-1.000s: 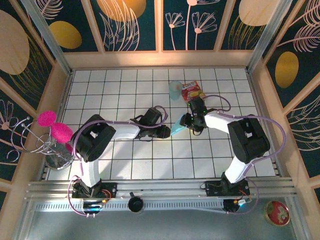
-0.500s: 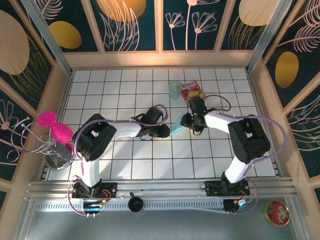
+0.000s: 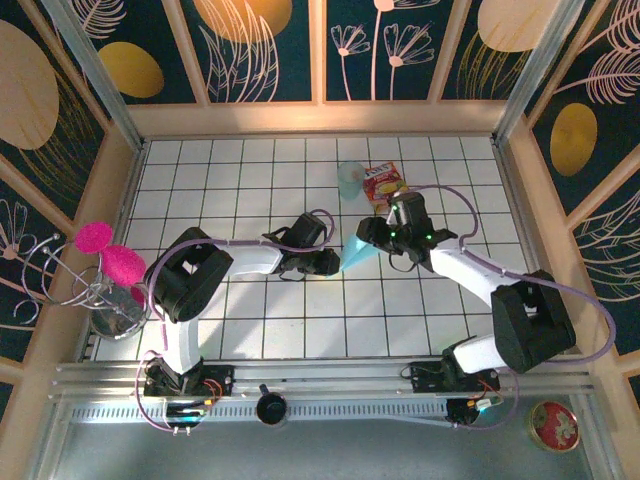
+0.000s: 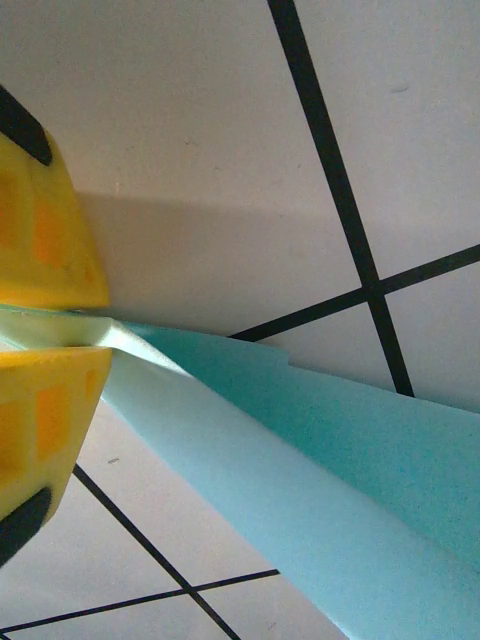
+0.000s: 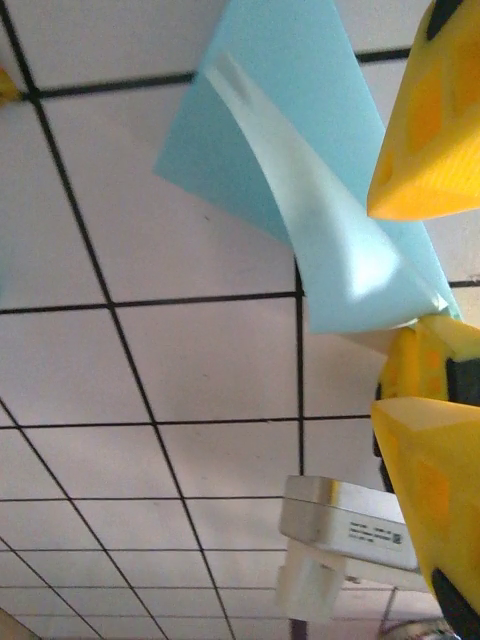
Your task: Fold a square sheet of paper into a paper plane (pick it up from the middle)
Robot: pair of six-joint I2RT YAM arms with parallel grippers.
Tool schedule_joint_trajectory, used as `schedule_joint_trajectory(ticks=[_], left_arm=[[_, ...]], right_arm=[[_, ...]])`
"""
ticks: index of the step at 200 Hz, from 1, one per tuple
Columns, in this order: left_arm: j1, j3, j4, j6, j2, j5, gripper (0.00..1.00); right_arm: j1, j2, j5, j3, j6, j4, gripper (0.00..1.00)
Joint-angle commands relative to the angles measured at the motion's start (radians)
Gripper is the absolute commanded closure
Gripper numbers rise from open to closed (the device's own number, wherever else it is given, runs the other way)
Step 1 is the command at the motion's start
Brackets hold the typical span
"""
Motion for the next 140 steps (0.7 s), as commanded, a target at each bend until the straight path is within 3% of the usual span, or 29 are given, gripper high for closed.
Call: schedule_joint_trajectory(ticks=[1, 36, 140], left_arm=[[-0.004, -0.007, -0.026, 0.0, 0.069, -0.041, 0.82], [-0.004, -0.006, -0.028, 0.002, 0.067, -0.041, 0.82], [-0.004, -0.01, -0.028, -0.001, 0.064, -0.033, 0.82]], right_arm=[[0.023, 0.044, -0.096, -0.01, 0.0, 0.085, 0.55], [0.041, 0.12, -0.135, 0.011, -0.001, 0.127, 0.63], [0.031, 0.256, -0.107, 0.055, 0.004, 0.132, 0.7]])
